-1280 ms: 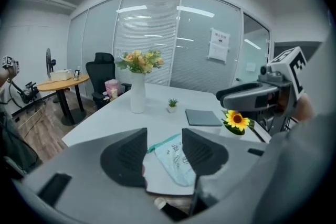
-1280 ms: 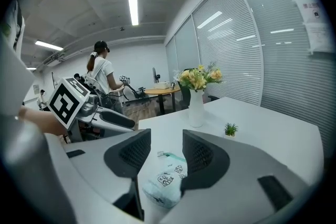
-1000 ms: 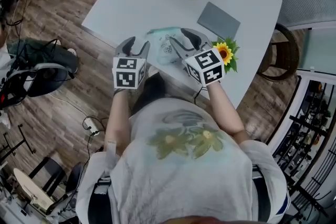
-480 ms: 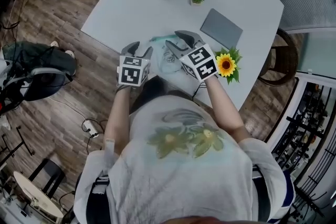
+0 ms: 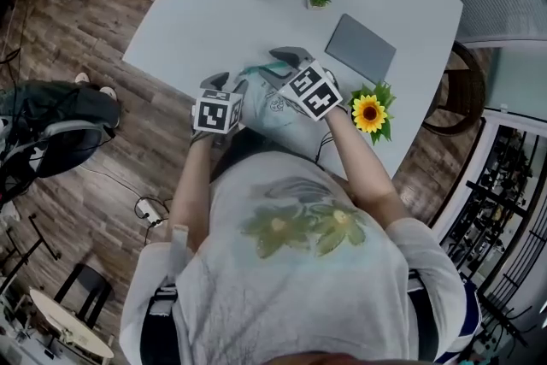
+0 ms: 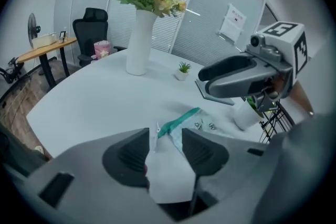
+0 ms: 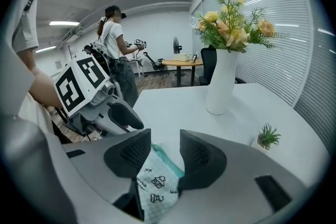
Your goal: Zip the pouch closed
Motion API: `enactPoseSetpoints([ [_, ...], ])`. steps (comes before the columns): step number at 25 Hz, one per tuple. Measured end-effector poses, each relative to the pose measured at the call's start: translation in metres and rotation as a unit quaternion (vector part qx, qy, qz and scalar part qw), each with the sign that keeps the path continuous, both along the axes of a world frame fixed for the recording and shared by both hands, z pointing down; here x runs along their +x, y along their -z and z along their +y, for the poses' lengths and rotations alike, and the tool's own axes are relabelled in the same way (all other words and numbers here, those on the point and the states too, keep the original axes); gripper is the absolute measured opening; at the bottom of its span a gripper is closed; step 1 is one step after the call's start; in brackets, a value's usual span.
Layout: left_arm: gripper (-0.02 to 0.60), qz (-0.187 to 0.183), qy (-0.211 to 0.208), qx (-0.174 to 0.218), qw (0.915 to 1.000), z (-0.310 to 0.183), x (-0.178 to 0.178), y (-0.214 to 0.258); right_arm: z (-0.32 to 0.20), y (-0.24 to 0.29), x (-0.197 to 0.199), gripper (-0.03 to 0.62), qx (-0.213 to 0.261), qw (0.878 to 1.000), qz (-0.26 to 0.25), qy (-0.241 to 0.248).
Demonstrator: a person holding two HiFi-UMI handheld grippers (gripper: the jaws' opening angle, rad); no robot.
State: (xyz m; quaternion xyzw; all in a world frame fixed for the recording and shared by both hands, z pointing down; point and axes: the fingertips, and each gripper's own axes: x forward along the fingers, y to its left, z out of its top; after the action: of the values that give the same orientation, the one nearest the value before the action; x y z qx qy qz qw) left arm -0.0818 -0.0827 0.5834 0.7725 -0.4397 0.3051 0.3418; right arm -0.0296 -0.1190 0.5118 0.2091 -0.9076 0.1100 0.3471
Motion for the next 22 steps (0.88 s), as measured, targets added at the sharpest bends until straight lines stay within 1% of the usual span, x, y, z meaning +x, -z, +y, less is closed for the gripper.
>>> enactPoseSetpoints([
  [3,0.189,0.008,0.0,-0.019,0.9998,-0.001,0.002,-0.012,-0.004,-0.014,-0.006,0.181,-0.009,1.0,0.008,0.013],
  [6,0.187,0.002,-0.007,-0.034,0.9994,-0.003,0.004,-0.023,-0.009,-0.029,-0.009,0.181,-0.009,0.999,0.023,0.03],
  [9,0.186,-0.003,-0.012,-0.045,0.9989,-0.005,0.003,-0.033,-0.013,-0.043,-0.012,0.181,0.002,0.997,0.045,0.055],
  [13,0.169,0.002,-0.02,-0.069,0.9974,-0.004,0.004,-0.044,-0.015,-0.054,-0.023,0.181,0.015,0.994,0.059,0.088],
  [18,0.152,0.003,-0.028,-0.084,0.9961,-0.004,0.005,-0.055,-0.015,-0.075,-0.03,0.181,0.025,0.989,0.086,0.121],
  [19,0.14,-0.001,-0.03,-0.086,0.9959,-0.004,0.005,-0.057,-0.014,-0.079,-0.031,0.179,0.028,0.987,0.093,0.127],
  [20,0.096,-0.009,-0.03,-0.088,0.9957,-0.004,0.003,-0.057,-0.014,-0.082,-0.032,0.18,0.031,0.986,0.099,0.132],
  [21,0.026,-0.017,-0.03,-0.089,0.9954,-0.005,0.001,-0.057,-0.015,-0.086,-0.033,0.179,0.037,0.984,0.106,0.138],
  [22,0.025,-0.023,-0.032,-0.09,0.9951,-0.005,0.0,-0.057,-0.016,-0.09,-0.034,0.179,0.042,0.982,0.112,0.144],
])
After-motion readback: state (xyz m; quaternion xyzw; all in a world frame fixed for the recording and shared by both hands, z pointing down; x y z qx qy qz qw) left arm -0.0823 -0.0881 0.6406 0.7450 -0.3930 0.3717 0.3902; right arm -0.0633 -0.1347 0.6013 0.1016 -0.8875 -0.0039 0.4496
